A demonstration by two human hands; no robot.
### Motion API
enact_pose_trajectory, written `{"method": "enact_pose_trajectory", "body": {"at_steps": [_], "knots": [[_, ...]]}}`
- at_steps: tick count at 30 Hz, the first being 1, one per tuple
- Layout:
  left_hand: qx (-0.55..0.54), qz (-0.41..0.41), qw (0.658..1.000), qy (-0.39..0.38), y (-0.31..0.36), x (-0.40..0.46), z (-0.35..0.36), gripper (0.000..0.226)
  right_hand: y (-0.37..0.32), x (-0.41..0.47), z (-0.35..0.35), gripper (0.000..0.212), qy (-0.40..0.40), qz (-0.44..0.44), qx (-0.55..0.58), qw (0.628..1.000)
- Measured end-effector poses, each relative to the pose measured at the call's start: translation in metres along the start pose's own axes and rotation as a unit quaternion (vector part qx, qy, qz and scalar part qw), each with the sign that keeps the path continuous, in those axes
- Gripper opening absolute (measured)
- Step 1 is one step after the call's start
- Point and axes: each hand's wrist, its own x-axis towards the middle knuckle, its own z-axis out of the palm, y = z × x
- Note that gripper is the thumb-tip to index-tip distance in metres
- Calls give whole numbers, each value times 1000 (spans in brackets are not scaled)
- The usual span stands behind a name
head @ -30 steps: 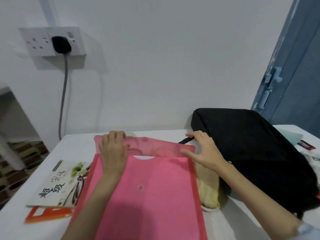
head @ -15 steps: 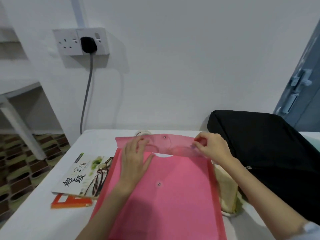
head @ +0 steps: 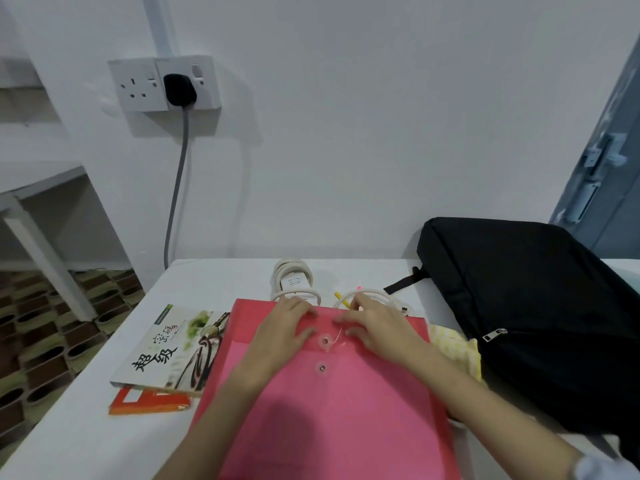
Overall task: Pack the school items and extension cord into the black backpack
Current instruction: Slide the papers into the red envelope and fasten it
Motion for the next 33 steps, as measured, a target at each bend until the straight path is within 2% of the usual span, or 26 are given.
{"method": "enact_pose_trajectory", "body": {"at_steps": [3,7,10,13,15,19,20,22,24,25,28,33], "knots": [[-14,9,1000,-2,-2,-4,3,25,-2,-1,7,11,41,-50,-74,995],[-32,25,999,-2,0,-8,7,54,-4,-1,11,25,54,-70,-158,983],[0,26,1000,-2,0,-11,13,56,-8,-9,10,22,60,-62,-124,989],[13,15,1000,6,1,-14,18,55,-8,-22,11,6,48,-52,-44,997],[15,12,1000,11,1,-16,21,53,-10,-33,15,13,16,-31,-28,999],[-20,-8,1000,20,4,-18,23,45,-24,-49,29,47,-23,-24,32,999],[-37,-11,999,26,5,-19,23,41,-27,-51,33,48,-19,-20,49,998],[-60,-15,998,23,8,-24,23,30,-32,-57,40,34,3,-10,49,999],[-66,-22,998,5,8,-30,24,19,-36,-63,44,21,25,-4,34,999],[-61,-27,998,-12,8,-34,25,21,-39,-66,46,16,30,0,28,999],[-29,-36,996,-82,5,-44,22,41,-49,-77,55,10,42,6,29,999],[-4,-91,984,-154,9,-57,18,62,-62,-90,68,18,60,27,68,996]]}}
